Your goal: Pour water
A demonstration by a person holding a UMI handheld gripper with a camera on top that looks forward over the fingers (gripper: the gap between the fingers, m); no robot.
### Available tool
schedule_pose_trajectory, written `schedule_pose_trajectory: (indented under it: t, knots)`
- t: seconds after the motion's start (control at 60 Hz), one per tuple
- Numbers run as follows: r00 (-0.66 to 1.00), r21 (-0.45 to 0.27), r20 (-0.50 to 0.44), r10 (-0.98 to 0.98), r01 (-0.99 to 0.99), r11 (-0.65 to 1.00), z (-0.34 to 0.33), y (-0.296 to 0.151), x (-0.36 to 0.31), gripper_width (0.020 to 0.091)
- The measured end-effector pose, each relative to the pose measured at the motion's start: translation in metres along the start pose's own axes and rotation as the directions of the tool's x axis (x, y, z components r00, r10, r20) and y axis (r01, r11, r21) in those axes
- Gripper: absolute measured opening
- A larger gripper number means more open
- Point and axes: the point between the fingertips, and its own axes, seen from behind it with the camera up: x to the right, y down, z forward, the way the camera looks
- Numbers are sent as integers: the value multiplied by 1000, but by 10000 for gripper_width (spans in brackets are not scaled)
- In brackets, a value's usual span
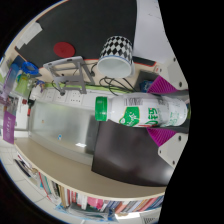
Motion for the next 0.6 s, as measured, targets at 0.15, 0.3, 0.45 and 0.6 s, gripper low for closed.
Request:
schedule_pose_trajectory:
  t: [0.15,0.3,0.45,0.6]
  knots:
    - [982,-87,-37,186,-189,978,9,12,4,432]
    - [934,-121,-103,342,-353,928,14,20,16,431]
    - [907,-147,-145,396,-416,897,17,26,28,431]
    - [900,-148,-156,407,-429,891,16,21,31,433]
